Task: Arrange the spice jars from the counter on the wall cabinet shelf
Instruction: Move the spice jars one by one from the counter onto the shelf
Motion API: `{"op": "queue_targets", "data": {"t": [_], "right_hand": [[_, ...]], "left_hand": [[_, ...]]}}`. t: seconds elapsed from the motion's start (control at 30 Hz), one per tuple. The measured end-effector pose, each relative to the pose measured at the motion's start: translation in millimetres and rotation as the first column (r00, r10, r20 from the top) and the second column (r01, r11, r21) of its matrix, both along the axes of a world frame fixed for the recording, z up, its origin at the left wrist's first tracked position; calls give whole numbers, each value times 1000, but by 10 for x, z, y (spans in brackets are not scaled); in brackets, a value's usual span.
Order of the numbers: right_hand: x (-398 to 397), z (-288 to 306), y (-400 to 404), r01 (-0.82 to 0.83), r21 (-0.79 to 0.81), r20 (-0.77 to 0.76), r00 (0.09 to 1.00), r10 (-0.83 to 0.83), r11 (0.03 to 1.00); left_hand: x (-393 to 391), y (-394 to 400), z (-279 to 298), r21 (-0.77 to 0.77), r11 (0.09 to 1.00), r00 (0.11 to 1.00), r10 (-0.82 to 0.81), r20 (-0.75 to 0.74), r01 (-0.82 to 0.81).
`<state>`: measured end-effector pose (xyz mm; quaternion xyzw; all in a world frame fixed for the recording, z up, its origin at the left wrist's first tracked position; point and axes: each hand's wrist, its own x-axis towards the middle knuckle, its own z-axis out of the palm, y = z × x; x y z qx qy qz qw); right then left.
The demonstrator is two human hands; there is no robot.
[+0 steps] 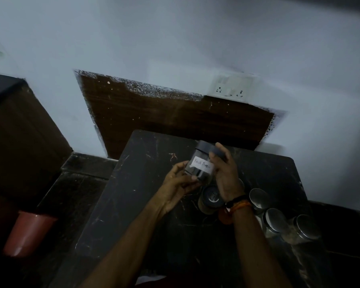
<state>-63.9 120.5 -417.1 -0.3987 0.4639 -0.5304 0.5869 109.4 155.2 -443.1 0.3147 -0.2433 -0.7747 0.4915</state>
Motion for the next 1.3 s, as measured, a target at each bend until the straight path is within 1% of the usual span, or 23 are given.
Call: {"op": "queue_targets", "data": {"t": [0.07, 0.2, 0.33, 0.6, 0.77, 0.97, 1.13, 1.2, 1.3], "right_hand": [[-23, 22, -15, 9, -1, 16, 1000, -9, 1000], [-104, 87, -25, -12, -19, 73, 997, 14, 1000], [-155, 157, -37, -33, -37, 119, 992, 37, 999], [-212, 428, -146, -118, -90, 94, 988, 127, 989], [-268, 905, -356, -151, -186, 40, 986, 161, 971], [-286, 1640, -636, -157, -313, -41, 988, 152, 937], [-254, 2247, -811, -167, -416, -152, 982, 113, 894], [-242, 2454, -881, -171, -443, -155, 981, 112, 880], [-210, 2771, -956, -170, -485, -150, 983, 110, 858]], "left_hand": [[-42, -6, 6, -18, 1000, 1000, 1, 14, -1], [-107, -7, 33, -32, 999, 1000, -13, -8, 12], [-159, -11, 81, -43, 999, 1000, 23, 8, -23], [-245, -119, 285, -93, 992, 996, 81, -24, -83], [-293, -371, 681, -191, 975, 993, 115, -25, -117], [-296, -720, 1354, -351, 928, 990, 141, 14, -127], [-277, -984, 1875, -429, 892, 989, 147, -24, -143], [-271, -1074, 2074, -462, 876, 989, 144, -27, -140], [-247, -1205, 2365, -507, 848, 988, 140, -68, -155]]}}
